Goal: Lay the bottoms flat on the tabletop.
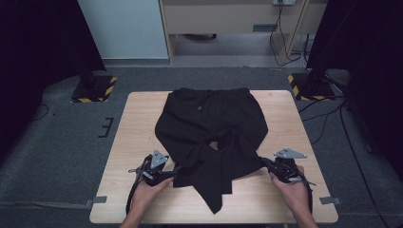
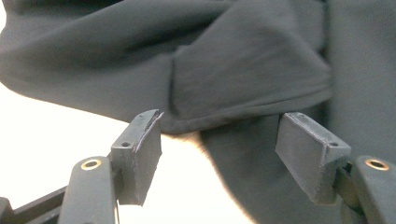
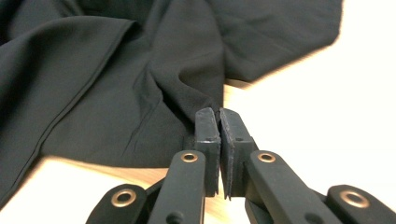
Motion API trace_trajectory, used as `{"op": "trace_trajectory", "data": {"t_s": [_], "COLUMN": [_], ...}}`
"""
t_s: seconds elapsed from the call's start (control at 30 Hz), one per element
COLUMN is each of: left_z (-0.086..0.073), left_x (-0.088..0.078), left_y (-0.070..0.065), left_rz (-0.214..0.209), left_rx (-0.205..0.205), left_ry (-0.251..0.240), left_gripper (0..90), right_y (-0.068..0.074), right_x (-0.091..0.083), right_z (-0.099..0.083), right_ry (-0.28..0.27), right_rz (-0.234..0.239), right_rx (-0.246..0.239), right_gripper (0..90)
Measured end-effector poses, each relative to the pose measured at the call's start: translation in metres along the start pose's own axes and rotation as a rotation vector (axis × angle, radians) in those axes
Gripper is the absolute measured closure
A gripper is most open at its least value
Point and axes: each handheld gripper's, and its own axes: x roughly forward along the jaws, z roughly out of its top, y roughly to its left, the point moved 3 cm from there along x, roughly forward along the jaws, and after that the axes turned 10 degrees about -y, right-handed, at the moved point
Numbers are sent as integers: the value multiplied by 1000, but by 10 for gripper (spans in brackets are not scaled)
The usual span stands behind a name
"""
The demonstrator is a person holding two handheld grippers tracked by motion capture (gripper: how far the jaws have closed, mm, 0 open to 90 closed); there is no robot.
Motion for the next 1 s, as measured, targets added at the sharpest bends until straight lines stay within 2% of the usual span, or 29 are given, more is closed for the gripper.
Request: {"op": "trace_trajectory", "data": {"t_s": [0.03,0.13,0.23,0.3,0.37,0.43,0.57,0.67,0.77,0.83,0.9,0.97,1.0], "left_z": [0,2,2,2,3,3,7,9,11,13,15,16,16], "left_x": [0,-1,1,2,3,2,-1,-3,-5,-7,-8,-7,-6], "left_y": [0,-3,-5,-5,-7,-8,-14,-16,-17,-17,-18,-20,-22], "left_rz": [-3,-15,-16,-13,-9,-4,-23,-27,-30,-34,-38,-48,-51], "left_rx": [-5,-3,2,8,10,20,18,7,-2,-12,-16,-17,-18], "left_ry": [0,-12,-13,-10,-19,-25,-45,-50,-62,-83,-100,-105,-104], "left_gripper": [309,306,299,285,270,255,255,236,204,198,192,183,181], "right_y": [-4,-7,1,12,27,44,75,94,109,119,127,133,134], "right_x": [0,-4,-7,-6,-1,8,28,42,54,59,63,65,67], "right_z": [1,7,16,21,23,22,20,17,14,13,12,11,10], "right_ry": [0,-29,-63,-75,-71,-50,-25,3,1,-3,8,11,13], "right_rz": [-8,-27,-29,-6,41,83,160,190,201,212,217,208,187], "right_rx": [4,34,39,28,16,-2,-8,-8,-2,-4,-17,-46,-70], "right_gripper": [834,659,538,483,443,398,309,260,196,182,216,386,493]}}
